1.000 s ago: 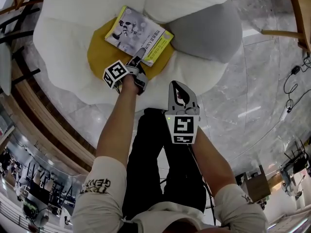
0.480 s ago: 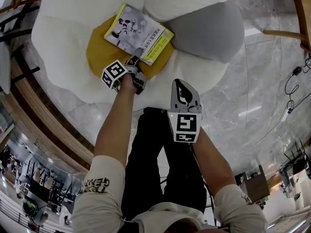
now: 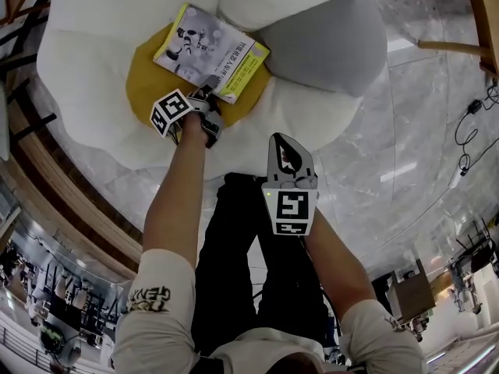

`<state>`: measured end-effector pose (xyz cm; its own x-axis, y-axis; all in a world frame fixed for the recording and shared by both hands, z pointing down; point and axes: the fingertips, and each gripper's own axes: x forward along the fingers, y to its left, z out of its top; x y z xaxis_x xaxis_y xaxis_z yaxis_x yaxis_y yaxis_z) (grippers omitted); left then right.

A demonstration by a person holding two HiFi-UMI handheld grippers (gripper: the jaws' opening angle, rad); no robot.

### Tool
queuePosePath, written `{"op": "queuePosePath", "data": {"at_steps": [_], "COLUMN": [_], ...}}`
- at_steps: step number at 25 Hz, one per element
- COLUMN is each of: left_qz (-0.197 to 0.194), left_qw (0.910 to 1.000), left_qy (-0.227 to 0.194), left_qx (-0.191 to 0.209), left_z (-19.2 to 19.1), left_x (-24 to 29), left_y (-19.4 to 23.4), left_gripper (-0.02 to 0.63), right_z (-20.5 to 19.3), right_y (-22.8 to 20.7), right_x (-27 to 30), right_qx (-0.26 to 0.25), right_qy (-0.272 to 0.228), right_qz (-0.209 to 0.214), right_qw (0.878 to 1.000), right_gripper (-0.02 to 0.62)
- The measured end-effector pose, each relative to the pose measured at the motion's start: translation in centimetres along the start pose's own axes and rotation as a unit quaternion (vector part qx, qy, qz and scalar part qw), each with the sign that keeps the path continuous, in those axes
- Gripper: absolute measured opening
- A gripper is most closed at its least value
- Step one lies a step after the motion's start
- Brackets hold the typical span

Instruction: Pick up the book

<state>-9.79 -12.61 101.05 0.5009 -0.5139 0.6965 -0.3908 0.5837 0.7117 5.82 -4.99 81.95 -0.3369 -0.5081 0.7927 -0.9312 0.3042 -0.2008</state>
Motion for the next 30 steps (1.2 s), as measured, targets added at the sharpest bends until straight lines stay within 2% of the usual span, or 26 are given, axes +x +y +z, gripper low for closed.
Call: {"op": "queuePosePath", "data": {"at_steps": [7, 12, 16, 20, 23, 26, 30], "left_qz": [-0.016, 0.006, 0.002, -0.026, -0.049, -0.076, -0.121], "left_qw": [0.9993, 0.9999, 0.9998, 0.9995, 0.9983, 0.9961, 0.9912], "left_qy": [-0.033, -0.015, 0.002, 0.015, 0.022, 0.010, -0.020], "left_qx": [-0.007, 0.006, 0.021, 0.011, 0.024, 0.043, 0.049], "left_z": [-0.5, -0.8, -1.5, -2.0, -2.1, -2.1, -2.2], "left_x": [-1.8, -3.9, -5.2, -6.8, -8.2, -10.6, -15.0], "left_y": [-2.1, -3.9, -6.7, -9.5, -11.9, -14.4, -18.5], "left_gripper": [0.087, 0.081, 0.081, 0.080, 0.081, 0.080, 0.078], "right_z": [1.4, 2.8, 4.6, 7.2, 9.4, 11.9, 15.3], "right_y": [1.7, 3.9, 4.7, 5.3, 5.3, 5.7, 6.9], "right_x": [-0.5, -1.7, -2.8, -4.2, -4.9, -5.7, -7.7], "right_qx": [-0.006, -0.011, -0.016, -0.020, -0.024, -0.021, -0.012], "right_qy": [-0.006, -0.005, -0.010, -0.023, -0.035, -0.050, -0.068], "right_qz": [0.005, 0.011, 0.010, 0.011, 0.002, -0.006, 0.008], "right_qw": [1.000, 1.000, 1.000, 0.999, 0.999, 0.999, 0.998], "right_gripper": [0.026, 0.026, 0.026, 0.026, 0.026, 0.026, 0.026]}}
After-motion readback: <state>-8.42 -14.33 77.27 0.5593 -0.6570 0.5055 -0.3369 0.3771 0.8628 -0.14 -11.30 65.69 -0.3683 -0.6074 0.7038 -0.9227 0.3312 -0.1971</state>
